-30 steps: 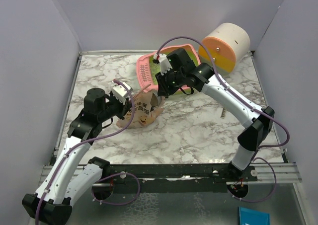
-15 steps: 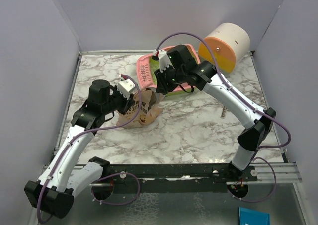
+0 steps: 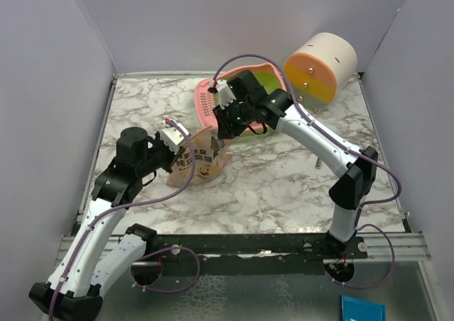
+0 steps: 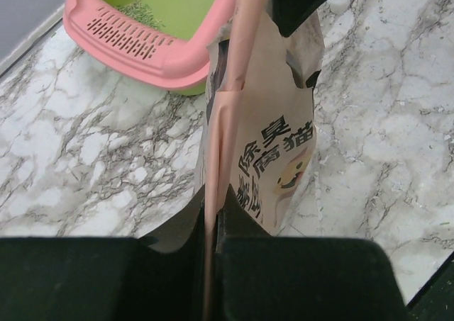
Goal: Fill the litter box with clean litter
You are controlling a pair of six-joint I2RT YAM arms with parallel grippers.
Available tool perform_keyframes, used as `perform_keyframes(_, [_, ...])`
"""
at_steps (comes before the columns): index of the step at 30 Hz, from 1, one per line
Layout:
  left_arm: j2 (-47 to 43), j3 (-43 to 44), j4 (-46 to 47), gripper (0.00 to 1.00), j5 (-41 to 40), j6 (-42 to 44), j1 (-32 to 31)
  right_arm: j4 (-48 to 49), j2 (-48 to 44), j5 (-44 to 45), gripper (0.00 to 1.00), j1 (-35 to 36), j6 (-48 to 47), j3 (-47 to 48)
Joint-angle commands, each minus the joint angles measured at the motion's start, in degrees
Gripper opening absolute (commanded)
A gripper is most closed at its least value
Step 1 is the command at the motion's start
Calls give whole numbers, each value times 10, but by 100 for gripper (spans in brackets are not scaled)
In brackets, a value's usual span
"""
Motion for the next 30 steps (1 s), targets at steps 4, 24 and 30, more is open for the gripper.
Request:
perform_keyframes(4, [-62, -40, 124, 0, -4, -6, 0, 0, 30, 23, 1, 12, 5, 14])
perform_keyframes(24, [-52, -94, 186, 0, 16, -25, -1, 83, 58, -44, 1, 25, 33, -82])
perform_keyframes(30, [-30, -87, 195, 0, 19, -6, -1, 86, 73, -103, 1, 25, 35, -75])
